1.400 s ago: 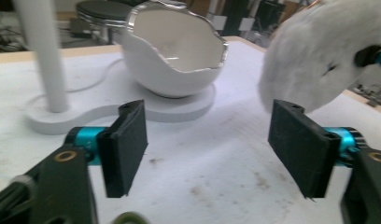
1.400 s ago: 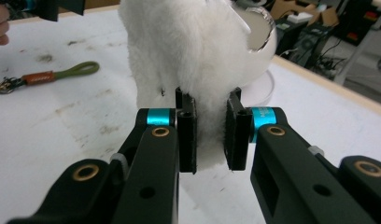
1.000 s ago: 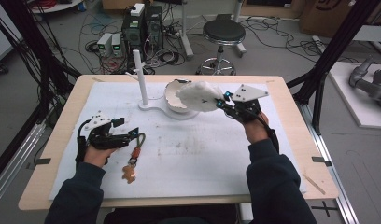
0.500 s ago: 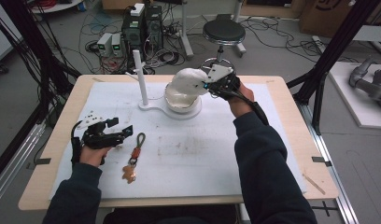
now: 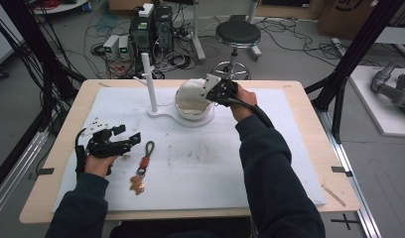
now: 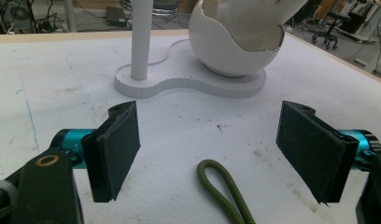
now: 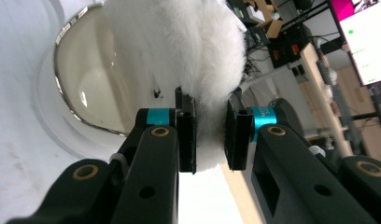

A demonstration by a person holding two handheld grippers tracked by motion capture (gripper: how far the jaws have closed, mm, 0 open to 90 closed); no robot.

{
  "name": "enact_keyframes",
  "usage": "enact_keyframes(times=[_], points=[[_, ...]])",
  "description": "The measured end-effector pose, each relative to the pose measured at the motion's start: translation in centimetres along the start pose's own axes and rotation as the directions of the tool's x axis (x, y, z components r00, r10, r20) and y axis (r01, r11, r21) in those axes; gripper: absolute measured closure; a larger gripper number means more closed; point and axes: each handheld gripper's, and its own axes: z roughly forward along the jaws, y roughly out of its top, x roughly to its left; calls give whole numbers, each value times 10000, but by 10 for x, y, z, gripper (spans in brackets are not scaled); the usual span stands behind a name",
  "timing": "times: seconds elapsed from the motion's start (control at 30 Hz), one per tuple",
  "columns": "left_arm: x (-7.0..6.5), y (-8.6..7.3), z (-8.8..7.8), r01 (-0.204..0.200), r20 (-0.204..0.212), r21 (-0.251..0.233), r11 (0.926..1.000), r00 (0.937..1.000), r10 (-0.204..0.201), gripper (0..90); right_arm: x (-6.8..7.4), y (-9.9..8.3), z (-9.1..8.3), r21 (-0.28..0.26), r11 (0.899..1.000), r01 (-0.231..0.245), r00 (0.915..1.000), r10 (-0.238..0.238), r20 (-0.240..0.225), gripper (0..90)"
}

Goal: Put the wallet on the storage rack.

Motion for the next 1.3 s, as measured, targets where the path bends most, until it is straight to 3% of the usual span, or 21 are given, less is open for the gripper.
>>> enact_keyframes(times=[0.17, 0.33, 0.43, 0.47, 0.5, 0.53, 0.57, 0.6, 0.63, 0.7, 0.77, 0.8, 0.87, 0.9, 0.97, 1.0, 1.07, 1.13, 1.23, 1.3], points=[[1, 0, 0, 80, 22, -24, 10000, 10000, -80, 215, 9, 6, 19, 421, 9980, 473, 9988, -467, -161, 787], [0, 0, 1, 151, 122, -53, 9999, 9998, -151, 215, 18, 7, 35, 732, 9961, 499, 9981, -471, -399, 787], [0, 0, 1, 187, 128, -46, 9998, 9997, -186, 215, 18, 6, 41, 774, 9969, 128, 9981, -81, -617, 783], [0, 0, 1, 202, 116, -48, 9998, 9997, -201, 216, 18, 4, 42, 709, 9974, -102, 9971, 154, -742, 774], [0, 0, 1, 213, 136, -29, 9998, 9997, -212, 217, 16, 1, 42, 609, 9962, -617, 9912, 683, -1134, 744], [0, 0, 1, 201, 139, -34, 9998, 9997, -201, 218, 13, -1, 40, 627, 9908, -1196, 9806, 1278, -1489, 687], [-1, 0, 1, 209, 151, -22, 9998, 9997, -209, 218, 9, -4, 38, 609, 9778, -2004, 9604, 2083, -1851, 586], [-1, 0, 1, 211, 151, -22, 9998, 9997, -211, 217, 5, -8, 34, 491, 9592, -2786, 9376, 2827, -2027, 508], [-1, 0, 1, 203, 151, -27, 9998, 9997, -203, 218, 2, -14, 28, 133, 9374, -3481, 9160, 3431, -2078, 497], [-1, 0, 1, 198, 133, -17, 9998, 9997, -198, 218, -2, -26, 16, -623, 9052, -4204, 8907, 3986, -2186, 473], [-1, 0, 1, 225, 94, 1, 9997, 9997, -225, 217, -6, -42, 0, -1040, 8577, -5035, 8504, 4706, -2353, 443], [-1, 0, 1, 239, 70, 14, 9997, 9997, -239, 217, -8, -49, -7, -881, 8421, -5320, 8290, 4968, -2569, 426], [-1, 0, 1, 208, 20, 11, 9998, 9998, -208, 218, -8, -64, -23, -1185, 8231, -5554, 8184, 5157, -2534, 417], [-1, 0, 1, 137, -49, 32, 9999, 9999, -137, 218, -9, -71, -31, -1084, 8132, -5718, 8060, 5322, -2590, 389], [-2, 0, 1, 110, -209, 4, 9999, 9997, -110, 207, -10, -85, -47, -343, 7966, -6035, 7741, 5751, -2644, 314], [-2, 0, 1, 63, -201, 9, 10000, 9998, -63, 197, -7, -91, -53, -324, 7867, -6165, 7648, 5886, -2620, 313], [-3, -1, 1, 83, -129, 18, 10000, 9999, -82, 187, 3, -106, -67, -292, 7727, -6341, 7544, 6100, -2424, 269], [-4, -3, 1, 52, -142, -5, 10000, 9999, -52, 189, 17, -122, -79, -458, 7511, -6586, 7379, 6327, -2348, 240], [-5, -3, 0, 4, -199, -163, 9999, 9998, -7, 194, 37, -147, -90, -493, 7411, -6696, 7305, 6452, -2239, 235], [-4, -2, 0, -59, -177, -174, 9998, 9998, 56, 194, 47, -162, -91, -256, 7196, -6939, 7098, 6775, -1928, 221]])
